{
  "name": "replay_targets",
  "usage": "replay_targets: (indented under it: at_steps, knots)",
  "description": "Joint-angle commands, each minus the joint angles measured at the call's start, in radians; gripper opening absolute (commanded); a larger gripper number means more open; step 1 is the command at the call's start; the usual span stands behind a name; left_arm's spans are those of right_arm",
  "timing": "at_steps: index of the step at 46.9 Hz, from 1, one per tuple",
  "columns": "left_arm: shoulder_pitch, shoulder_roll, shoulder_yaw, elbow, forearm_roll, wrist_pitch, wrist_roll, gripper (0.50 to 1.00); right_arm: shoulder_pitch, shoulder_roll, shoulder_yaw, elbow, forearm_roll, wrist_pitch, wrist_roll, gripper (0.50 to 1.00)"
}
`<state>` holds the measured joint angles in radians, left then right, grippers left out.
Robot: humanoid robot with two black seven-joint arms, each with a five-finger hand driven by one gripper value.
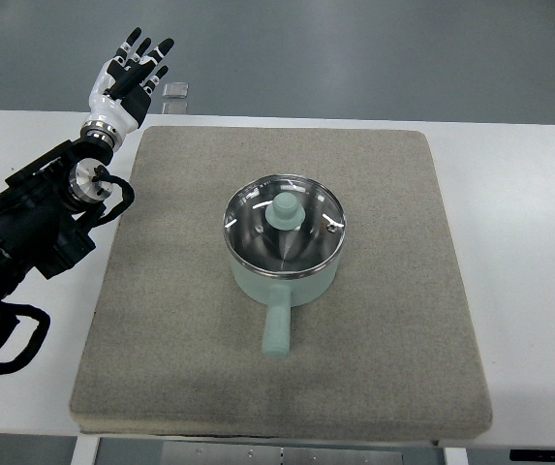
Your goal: Place lid left of pot with left hand
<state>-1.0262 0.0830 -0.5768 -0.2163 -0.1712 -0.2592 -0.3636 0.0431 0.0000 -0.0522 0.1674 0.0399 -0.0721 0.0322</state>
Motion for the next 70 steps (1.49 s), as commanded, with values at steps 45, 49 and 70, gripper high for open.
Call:
replay_targets:
  at_steps: [45, 49, 70]
  knots:
    - [0.012, 0.014, 0.012, -0.001, 0.004, 0.0, 0.002, 1.0, 0.0, 0.0, -0.001, 0.0, 0.0, 0.0, 0.0, 0.921]
    - [0.015, 0.014, 0.014, -0.001, 0.004, 0.0, 0.002, 1.0, 0.0, 0.0, 0.0, 0.001, 0.0, 0.0, 0.0, 0.921]
    - [0.02, 0.018, 0.04, -0.011, 0.019, -0.005, 0.009, 1.0, 0.0, 0.0, 0.0, 0.0, 0.0, 0.0, 0.0, 0.921]
